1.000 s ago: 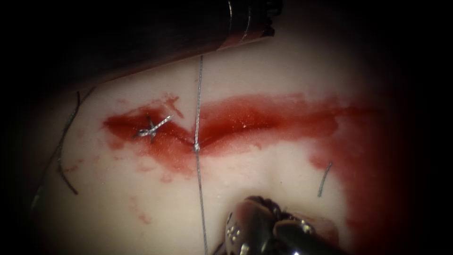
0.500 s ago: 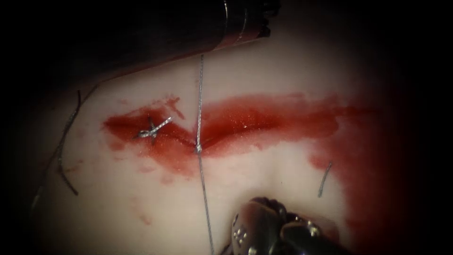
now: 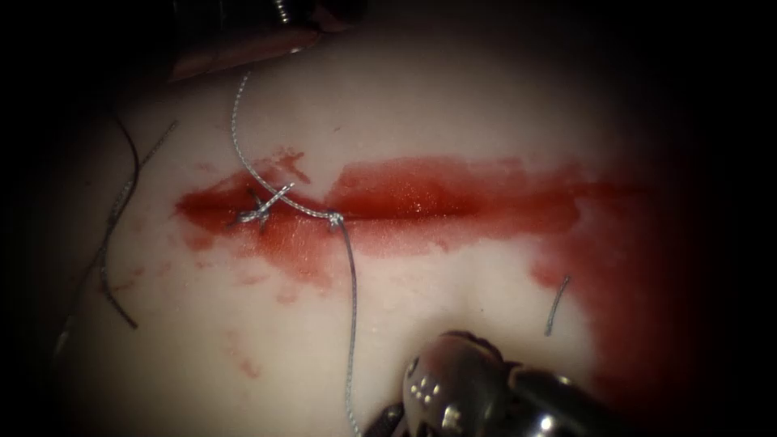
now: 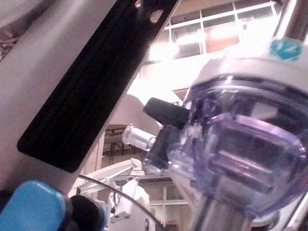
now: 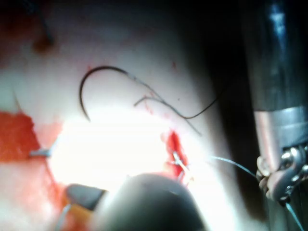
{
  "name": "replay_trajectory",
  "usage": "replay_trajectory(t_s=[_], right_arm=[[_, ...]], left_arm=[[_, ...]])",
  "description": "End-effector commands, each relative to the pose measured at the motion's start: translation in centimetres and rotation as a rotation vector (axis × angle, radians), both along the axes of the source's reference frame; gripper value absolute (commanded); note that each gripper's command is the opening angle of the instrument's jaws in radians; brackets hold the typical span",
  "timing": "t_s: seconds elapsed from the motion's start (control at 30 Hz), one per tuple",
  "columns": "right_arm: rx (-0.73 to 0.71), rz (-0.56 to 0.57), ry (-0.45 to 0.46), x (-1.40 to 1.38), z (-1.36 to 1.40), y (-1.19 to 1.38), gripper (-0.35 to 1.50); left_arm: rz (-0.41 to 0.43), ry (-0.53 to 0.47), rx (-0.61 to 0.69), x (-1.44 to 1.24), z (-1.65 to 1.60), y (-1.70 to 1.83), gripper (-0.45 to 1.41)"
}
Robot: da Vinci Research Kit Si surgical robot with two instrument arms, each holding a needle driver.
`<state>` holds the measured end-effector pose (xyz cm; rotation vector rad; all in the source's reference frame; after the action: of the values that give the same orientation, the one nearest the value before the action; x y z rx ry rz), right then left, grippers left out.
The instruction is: Wound Closure
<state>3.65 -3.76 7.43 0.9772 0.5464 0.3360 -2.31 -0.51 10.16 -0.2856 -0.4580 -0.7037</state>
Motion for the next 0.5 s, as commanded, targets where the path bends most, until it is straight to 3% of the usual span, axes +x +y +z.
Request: replay_trajectory(t_s=[0.03, 0.07, 0.1, 0.2, 0.23, 0.27, 0.5], right_arm=[[-0.041, 0.097, 0.008, -0.05, -0.04, 0.24, 0.93], [-0.057, 0.159, 0.007, -0.09, -0.07, 0.3, 0.89], [-0.08, 0.288, -0.012, -0.16, -0.13, 0.44, 0.86], [-0.082, 0.383, -0.051, -0.22, -0.19, 0.61, 0.76], [-0.102, 0.415, -0.058, -0.25, -0.19, 0.68, 1.03], [-0.12, 0.444, -0.068, -0.29, -0.19, 0.71, 1.09], [-0.194, 0.524, -0.094, -0.41, -0.17, 0.77, 0.89]], left_arm=[[-0.008, -0.127, 0.059, 0.04, -0.19, 0.1, -0.45], [-0.02, -0.226, 0.11, 0.1, -0.29, 0.07, -0.45], [-0.07, -0.394, 0.135, 0.22, -0.48, 0.03, -0.45], [-0.119, -0.59, 0.111, 0.37, -0.66, 0.03, -0.45], [-0.13, -0.738, 0.098, 0.47, -0.75, 0.05, -0.45], [-0.15, -0.86, 0.11, 0.58, -0.8, 0.07, -0.45], [-0.169, -1.058, 0.23, 0.82, -0.93, 0.03, -0.45]])
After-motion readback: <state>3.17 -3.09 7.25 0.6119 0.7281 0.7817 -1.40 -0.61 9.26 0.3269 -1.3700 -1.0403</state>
